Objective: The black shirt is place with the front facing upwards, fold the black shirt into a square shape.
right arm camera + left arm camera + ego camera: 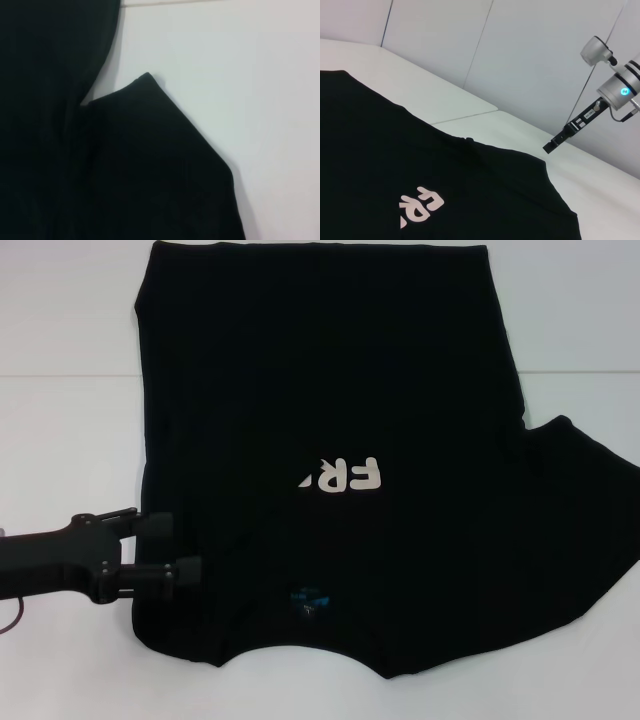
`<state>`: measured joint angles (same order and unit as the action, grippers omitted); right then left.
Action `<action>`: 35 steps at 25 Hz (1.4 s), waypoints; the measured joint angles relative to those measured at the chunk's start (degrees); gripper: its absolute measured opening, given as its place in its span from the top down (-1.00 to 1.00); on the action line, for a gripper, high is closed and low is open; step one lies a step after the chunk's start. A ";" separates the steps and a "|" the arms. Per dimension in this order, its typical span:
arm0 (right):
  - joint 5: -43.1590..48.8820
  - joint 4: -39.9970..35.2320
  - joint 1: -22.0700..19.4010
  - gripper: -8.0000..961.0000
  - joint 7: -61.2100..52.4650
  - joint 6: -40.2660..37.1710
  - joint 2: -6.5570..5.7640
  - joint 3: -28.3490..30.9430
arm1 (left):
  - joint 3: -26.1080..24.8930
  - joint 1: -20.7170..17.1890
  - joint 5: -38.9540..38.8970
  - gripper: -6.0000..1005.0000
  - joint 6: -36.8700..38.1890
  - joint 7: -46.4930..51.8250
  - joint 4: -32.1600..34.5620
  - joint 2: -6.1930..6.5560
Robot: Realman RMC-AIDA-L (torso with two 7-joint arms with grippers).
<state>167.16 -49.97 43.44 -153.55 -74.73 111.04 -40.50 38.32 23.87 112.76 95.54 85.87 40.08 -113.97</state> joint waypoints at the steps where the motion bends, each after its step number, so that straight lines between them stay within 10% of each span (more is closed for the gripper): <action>1: 0.01 0.12 -0.08 -0.64 0.06 0.45 0.06 -0.15 | 0.00 0.00 0.00 -0.85 0.00 0.00 0.00 -0.01; 35: -0.36 9.87 0.33 -0.62 1.03 10.16 0.22 -0.28 | 0.00 -0.02 0.00 -0.83 0.00 0.69 -0.09 -0.13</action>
<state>166.81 -40.10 43.77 -152.53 -64.57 111.26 -40.78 38.32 23.85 112.76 95.54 86.56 39.98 -114.11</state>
